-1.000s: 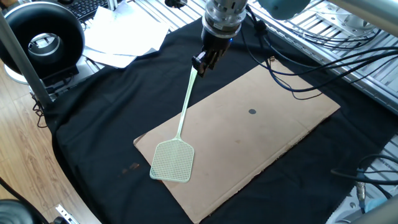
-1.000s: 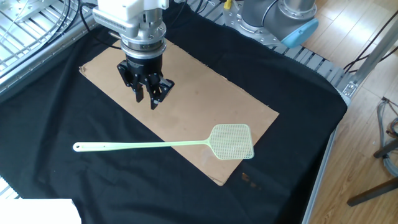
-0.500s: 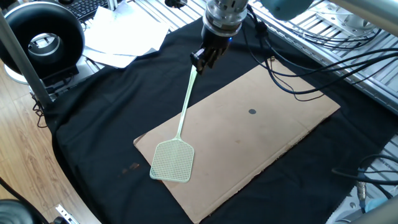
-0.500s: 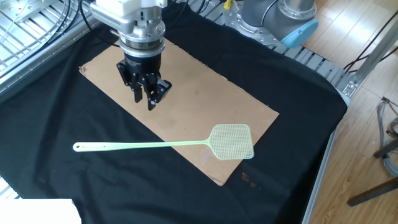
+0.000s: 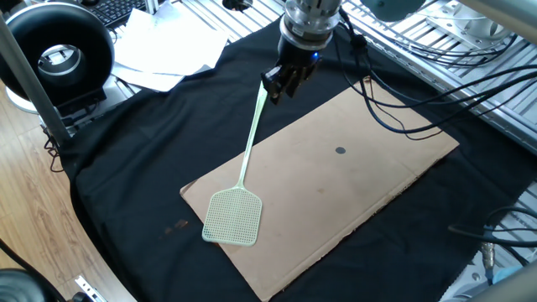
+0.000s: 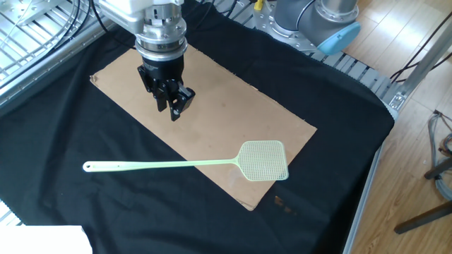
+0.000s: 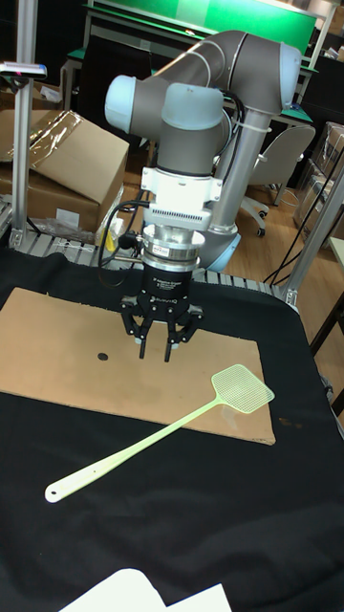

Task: Swat with a flyswatter

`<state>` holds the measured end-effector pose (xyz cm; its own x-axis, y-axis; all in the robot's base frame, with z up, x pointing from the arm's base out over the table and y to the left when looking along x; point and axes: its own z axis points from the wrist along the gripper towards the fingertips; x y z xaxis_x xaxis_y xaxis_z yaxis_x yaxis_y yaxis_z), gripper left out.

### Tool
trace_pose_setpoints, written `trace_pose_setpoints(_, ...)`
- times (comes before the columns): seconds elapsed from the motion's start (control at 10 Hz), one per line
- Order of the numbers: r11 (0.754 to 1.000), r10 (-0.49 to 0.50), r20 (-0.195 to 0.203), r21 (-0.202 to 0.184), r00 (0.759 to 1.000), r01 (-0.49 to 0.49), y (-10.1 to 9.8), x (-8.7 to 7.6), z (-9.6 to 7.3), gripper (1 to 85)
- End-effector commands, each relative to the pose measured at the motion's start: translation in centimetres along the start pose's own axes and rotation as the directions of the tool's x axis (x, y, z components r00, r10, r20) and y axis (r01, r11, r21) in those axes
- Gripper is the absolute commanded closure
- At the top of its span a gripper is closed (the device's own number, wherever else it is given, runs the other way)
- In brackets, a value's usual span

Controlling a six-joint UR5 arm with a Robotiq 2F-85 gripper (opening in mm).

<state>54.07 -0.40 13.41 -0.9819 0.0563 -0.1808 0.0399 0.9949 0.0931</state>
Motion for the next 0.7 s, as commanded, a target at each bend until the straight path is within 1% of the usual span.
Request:
trace_pose_setpoints(0.0,1.000,-0.017,-0.003,0.026,1.000,0.017,-0.88,0.17,-0.03,45.0)
trace_pose_setpoints(0.2,0.999,-0.018,-0.012,0.032,1.000,0.018,-0.82,0.17,0.10,45.7)
trace_pose_setpoints(0.3,0.999,-0.029,-0.012,0.041,1.000,0.029,-1.09,0.26,0.06,46.0)
trace_pose_setpoints(0.5,0.999,-0.035,-0.019,0.029,0.999,0.036,-0.79,0.45,0.11,46.3)
trace_pose_setpoints(0.6,0.999,-0.034,-0.024,0.031,0.999,0.035,-0.72,0.39,0.10,46.7)
